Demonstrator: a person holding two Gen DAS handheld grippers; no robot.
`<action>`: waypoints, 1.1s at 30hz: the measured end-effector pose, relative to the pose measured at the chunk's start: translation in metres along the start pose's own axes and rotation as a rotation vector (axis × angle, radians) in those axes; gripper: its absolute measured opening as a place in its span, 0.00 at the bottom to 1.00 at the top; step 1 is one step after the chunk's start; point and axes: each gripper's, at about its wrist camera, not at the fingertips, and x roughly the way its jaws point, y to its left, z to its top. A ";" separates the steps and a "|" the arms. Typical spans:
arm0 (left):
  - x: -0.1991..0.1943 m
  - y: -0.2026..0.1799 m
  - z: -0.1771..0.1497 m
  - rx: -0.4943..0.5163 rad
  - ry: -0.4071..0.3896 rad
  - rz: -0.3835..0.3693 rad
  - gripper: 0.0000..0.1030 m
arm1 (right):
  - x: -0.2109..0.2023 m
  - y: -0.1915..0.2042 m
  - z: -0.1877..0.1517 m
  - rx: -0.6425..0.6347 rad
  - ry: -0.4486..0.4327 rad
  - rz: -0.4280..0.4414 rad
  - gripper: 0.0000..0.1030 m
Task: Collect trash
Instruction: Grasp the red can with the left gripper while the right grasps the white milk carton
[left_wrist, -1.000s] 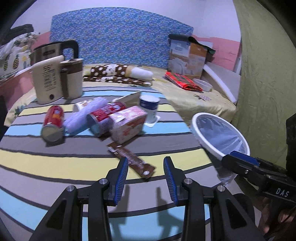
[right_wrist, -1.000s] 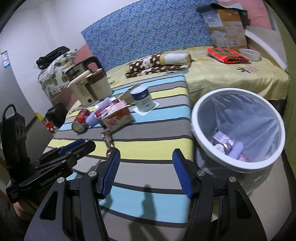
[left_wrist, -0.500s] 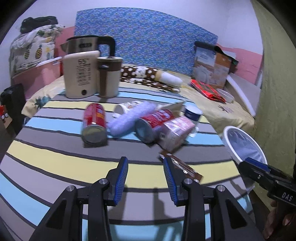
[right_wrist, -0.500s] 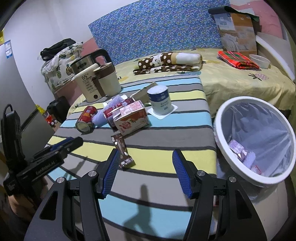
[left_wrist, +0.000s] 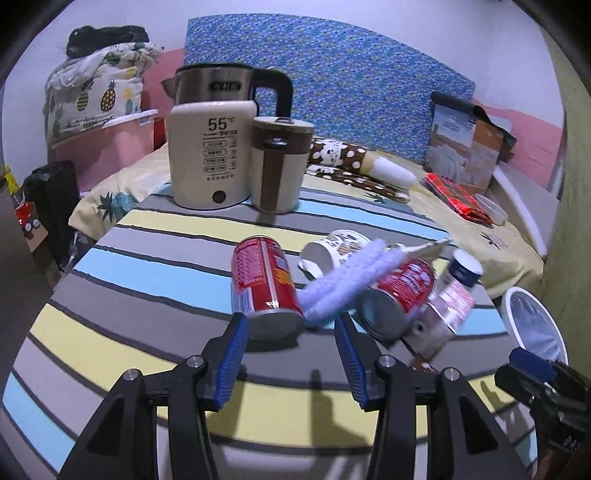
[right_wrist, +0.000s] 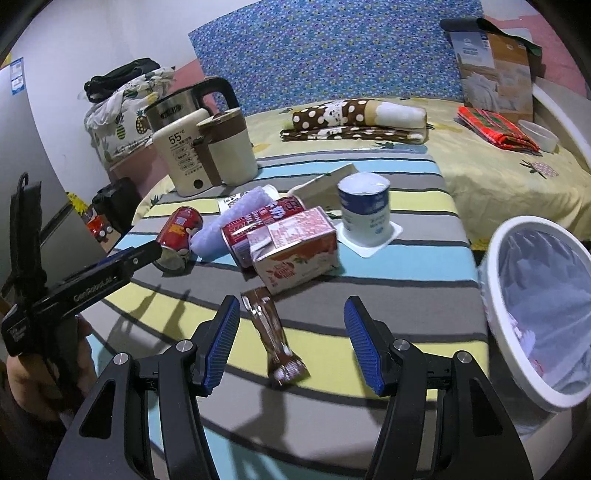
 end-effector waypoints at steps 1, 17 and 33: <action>0.005 0.003 0.002 -0.010 0.005 0.004 0.47 | 0.004 0.002 0.001 0.000 0.004 -0.002 0.59; 0.042 0.020 0.013 -0.072 0.050 -0.009 0.49 | 0.028 -0.018 0.012 0.058 0.019 -0.107 0.59; 0.047 0.017 0.014 -0.066 0.057 -0.022 0.51 | 0.022 -0.020 0.017 0.087 -0.012 -0.104 0.59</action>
